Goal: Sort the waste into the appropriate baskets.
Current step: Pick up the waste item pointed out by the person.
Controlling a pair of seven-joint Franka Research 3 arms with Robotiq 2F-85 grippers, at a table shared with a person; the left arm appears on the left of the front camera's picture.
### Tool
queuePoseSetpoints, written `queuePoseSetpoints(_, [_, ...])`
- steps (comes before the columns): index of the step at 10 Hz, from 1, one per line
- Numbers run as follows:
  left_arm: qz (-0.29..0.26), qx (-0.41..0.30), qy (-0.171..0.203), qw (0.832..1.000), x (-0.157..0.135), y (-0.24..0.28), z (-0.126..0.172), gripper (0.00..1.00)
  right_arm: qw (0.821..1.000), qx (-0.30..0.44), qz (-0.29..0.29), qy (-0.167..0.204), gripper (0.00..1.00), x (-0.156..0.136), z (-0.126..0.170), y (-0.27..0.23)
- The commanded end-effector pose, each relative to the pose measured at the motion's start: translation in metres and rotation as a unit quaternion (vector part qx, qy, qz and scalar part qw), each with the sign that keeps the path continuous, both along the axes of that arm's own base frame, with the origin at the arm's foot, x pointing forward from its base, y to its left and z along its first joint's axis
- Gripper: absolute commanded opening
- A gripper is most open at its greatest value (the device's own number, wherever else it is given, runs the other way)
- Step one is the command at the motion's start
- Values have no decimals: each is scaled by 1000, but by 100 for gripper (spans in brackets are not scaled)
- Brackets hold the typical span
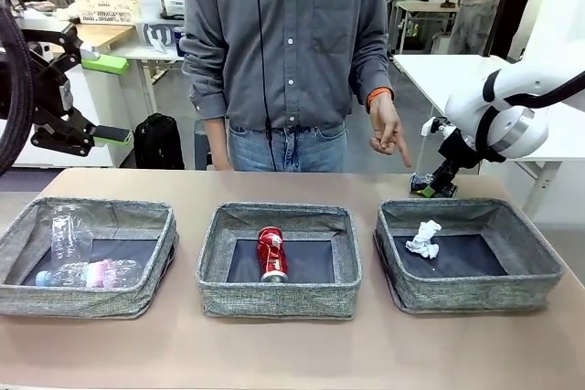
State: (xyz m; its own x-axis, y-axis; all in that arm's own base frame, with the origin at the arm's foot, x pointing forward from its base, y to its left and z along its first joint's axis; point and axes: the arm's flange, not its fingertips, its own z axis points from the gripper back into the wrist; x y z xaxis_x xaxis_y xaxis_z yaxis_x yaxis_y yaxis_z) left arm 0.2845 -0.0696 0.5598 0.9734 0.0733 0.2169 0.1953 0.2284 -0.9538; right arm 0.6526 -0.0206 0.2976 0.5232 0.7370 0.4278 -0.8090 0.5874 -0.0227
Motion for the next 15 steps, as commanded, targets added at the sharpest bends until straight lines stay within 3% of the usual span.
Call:
queuePoseSetpoints(1, [-3, -11, -10, 1000, 1, 0, 2, 100, 1000, 19, 18, -8, 86, 2, -2, -3])
queuePoseSetpoints(4, [-3, -11, -10, 1000, 1, 0, 2, 100, 999, 24, 36, -3, 60, 0, -2, -3])
queuePoseSetpoints(5, [-3, -11, -10, 1000, 1, 0, 2, 100, 999, 17, 29, -4, 47, 0, -3, -4])
queuePoseSetpoints(6, [-3, -11, -10, 1000, 1, 0, 2, 100, 999, 15, 30, -6, 41, -1, -2, -5])
queuePoseSetpoints(7, [-3, -11, -10, 1000, 1, 0, 2, 100, 999, 11, 33, -6, 27, -2, -1, -4])
queuePoseSetpoints(8, [-3, -11, -10, 1000, 1, 0, 2, 100, 999, 3, 40, -4, 21, -1, 0, -4])
queuePoseSetpoints(9, [-3, -11, -10, 1000, 1, 0, 2, 100, 999, 2, 41, -4, 7, -1, 1, -3])
queuePoseSetpoints(10, [-3, -11, -10, 1000, 1, 0, 2, 100, 999, 3, 38, -3, 1, -1, 1, -3])
queuePoseSetpoints(13, [-3, -11, -10, 1000, 1, 0, 2, 100, 1000, -2, 25, -12, 0, -2, 8, -2])
queuePoseSetpoints(14, [-3, -11, -10, 1000, 1, 0, 2, 100, 999, -35, 27, -19, 0, -3, 31, 1])
queuePoseSetpoints(15, [-3, -11, -10, 1000, 1, 0, 2, 100, 997, -49, 43, -45, 0, -10, 73, 9])
